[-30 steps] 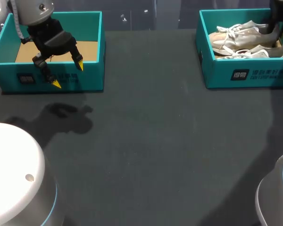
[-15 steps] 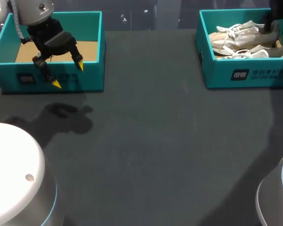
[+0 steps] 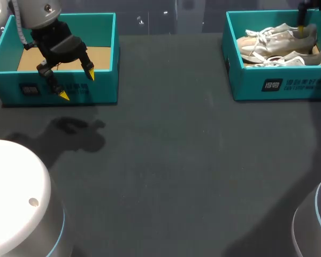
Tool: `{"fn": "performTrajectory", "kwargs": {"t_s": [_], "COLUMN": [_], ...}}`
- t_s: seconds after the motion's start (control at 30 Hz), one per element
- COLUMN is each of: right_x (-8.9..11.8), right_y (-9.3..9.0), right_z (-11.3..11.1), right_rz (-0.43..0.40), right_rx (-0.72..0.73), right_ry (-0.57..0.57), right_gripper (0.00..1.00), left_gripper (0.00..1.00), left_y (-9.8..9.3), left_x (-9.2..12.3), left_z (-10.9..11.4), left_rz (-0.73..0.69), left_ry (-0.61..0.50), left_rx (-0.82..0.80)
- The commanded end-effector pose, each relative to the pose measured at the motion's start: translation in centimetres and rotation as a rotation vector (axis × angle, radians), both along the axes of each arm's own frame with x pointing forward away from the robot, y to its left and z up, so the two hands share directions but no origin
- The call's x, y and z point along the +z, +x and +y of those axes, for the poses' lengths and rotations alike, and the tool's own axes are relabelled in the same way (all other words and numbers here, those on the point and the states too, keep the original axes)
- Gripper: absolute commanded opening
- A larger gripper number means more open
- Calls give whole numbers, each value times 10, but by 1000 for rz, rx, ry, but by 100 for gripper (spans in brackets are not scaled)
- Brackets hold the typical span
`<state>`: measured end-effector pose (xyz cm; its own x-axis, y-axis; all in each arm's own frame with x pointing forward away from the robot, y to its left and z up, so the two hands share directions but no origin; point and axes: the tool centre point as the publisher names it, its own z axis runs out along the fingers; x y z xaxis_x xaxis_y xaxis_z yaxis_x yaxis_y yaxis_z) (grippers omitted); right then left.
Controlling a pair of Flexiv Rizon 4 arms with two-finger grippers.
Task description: Take the shoe out of the shoebox, open the shoe tongue, remove and reinsert the insole, then place the shoe into the shoebox
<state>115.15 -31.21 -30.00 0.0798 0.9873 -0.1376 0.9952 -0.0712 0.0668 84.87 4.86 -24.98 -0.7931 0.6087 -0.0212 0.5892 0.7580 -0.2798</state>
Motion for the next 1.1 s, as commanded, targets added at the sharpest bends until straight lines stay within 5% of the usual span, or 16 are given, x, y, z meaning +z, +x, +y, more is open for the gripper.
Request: {"fn": "performTrajectory", "kwargs": {"t_s": [0.03,0.4,0.67,0.97,1.1], "right_x": [24,50,58,64,64], "right_y": [-27,-54,-68,-81,-81], "right_z": [8,32,50,60,60], "right_rz": [-23,-33,-33,-43,-43], "right_rx": [20,84,142,173,173], "right_ry": [6,47,53,57,57], "right_gripper": [100,100,100,100,100], "left_gripper": [100,100,100,100,100], "left_y": [-1,-1,1,-9,-14], "left_x": [0,0,31,40,46], "left_z": [1,1,22,64,76], "left_rz": [-2,-2,188,184,112], "left_ry": [2,2,2,108,141], "left_rx": [-1,-1,544,1153,1252]}}
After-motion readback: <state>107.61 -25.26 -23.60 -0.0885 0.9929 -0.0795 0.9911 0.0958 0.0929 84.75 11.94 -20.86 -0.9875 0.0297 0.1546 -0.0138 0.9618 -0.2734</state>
